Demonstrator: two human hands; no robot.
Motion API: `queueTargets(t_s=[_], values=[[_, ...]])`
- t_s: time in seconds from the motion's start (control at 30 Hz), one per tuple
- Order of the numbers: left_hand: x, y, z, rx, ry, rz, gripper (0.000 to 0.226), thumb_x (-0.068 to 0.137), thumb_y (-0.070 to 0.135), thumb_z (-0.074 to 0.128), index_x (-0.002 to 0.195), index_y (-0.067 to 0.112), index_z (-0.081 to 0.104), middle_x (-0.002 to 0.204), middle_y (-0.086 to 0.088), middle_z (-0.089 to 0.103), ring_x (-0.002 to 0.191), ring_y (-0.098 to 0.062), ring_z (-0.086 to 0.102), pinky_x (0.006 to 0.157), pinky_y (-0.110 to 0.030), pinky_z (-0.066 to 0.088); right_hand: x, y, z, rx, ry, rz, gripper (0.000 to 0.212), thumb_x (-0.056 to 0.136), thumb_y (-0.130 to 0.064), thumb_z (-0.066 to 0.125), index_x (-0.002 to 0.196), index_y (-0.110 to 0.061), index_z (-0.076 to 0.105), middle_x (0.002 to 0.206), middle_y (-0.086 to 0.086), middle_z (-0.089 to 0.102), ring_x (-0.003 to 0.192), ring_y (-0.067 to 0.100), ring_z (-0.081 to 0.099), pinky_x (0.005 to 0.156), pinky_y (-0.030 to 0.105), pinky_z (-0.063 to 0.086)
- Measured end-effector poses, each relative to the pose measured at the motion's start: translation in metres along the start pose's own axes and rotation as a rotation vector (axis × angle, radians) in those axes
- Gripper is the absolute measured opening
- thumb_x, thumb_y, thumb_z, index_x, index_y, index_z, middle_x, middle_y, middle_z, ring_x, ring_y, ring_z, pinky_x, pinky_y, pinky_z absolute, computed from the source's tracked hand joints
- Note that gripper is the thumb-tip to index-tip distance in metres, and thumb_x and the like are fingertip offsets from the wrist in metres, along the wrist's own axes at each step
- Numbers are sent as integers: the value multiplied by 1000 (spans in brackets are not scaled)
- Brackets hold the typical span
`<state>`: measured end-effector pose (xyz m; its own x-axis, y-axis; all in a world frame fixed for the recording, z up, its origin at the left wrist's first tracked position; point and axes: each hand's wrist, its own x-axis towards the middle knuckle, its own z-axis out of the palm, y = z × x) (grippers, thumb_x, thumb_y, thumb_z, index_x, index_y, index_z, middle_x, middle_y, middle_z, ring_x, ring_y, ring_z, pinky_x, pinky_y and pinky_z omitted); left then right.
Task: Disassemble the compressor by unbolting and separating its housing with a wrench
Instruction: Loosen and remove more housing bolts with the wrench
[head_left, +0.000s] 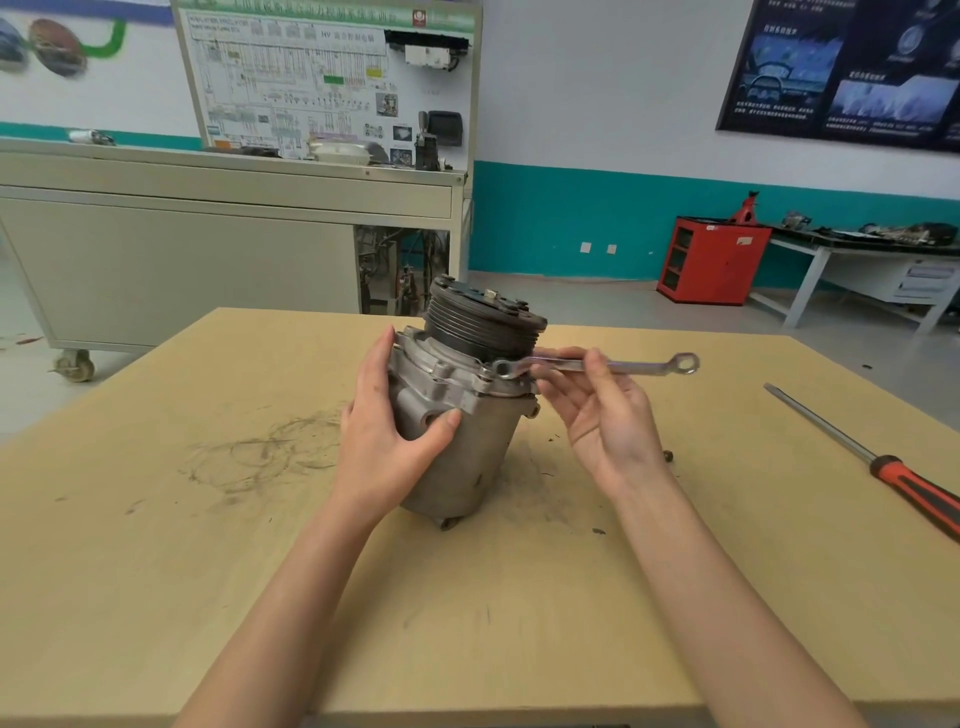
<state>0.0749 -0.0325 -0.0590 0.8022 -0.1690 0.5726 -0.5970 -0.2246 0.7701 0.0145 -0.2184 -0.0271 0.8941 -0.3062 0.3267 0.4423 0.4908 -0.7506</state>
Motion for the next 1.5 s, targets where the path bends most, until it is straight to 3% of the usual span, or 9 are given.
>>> queueTargets(t_s=[0.23,0.33,0.43,0.73,0.9,1.03,1.17,1.4,1.5], values=[[1,-1,1,-9,0,3,89,65,59,58,143,45,17,144,19,31,136,-9,35,113,-51,29,-10,-31,24,-740,-33,-564,19,92,-29,56,86,-16,69,76,2,73,68,19,71,63,28,58],[1,-1,1,-14,5,4,92,65,59,58,146,39,19,145,16,33,135,-9,36,112,-51,30,-15,-30,48,-1168,-125,-904,26,89,-27,55,82,-7,71,69,5,69,58,20,66,53,39,55],[0,0,1,-12,10,3,93,65,58,58,147,38,19,146,15,33,136,-7,34,113,-50,29,-17,-24,67,-1464,-106,-1164,32,88,-28,56,73,-3,69,61,7,65,53,24,61,45,31,48],[2,1,2,-44,5,16,83,66,58,60,137,58,16,141,33,36,134,1,34,114,-49,30,-33,-3,86,-1855,-64,-1354,12,84,-14,67,72,-12,67,63,3,59,53,19,56,45,26,36],[0,-3,2,-72,0,2,92,67,55,62,147,37,19,153,10,31,139,-6,32,114,-47,29,-31,9,57,-1545,-92,-1304,12,89,-13,63,81,-8,70,78,6,69,68,19,64,61,26,50],[-1,-2,1,-4,6,-10,94,65,60,58,148,38,19,151,11,31,138,-8,32,114,-51,26,-13,-1,17,-520,-198,-554,19,91,-27,56,88,-17,72,96,1,73,96,19,68,82,30,55],[0,-1,1,0,-5,-12,90,65,61,57,143,44,16,148,17,29,138,-8,32,114,-51,26,5,-6,-9,-201,-114,-103,24,86,-23,52,84,-14,74,97,13,73,86,27,71,71,30,58],[0,-1,2,2,13,-7,90,65,61,57,143,42,17,151,11,31,138,-10,33,113,-52,27,-7,-26,21,-615,-131,-415,23,90,-29,57,91,-10,70,88,6,74,77,22,72,70,27,58],[0,-1,2,2,23,1,90,65,60,57,144,40,19,151,9,32,137,-10,34,112,-52,28,-22,-27,36,-1022,-213,-740,19,88,-21,62,92,-5,72,88,7,73,79,18,70,74,31,57]])
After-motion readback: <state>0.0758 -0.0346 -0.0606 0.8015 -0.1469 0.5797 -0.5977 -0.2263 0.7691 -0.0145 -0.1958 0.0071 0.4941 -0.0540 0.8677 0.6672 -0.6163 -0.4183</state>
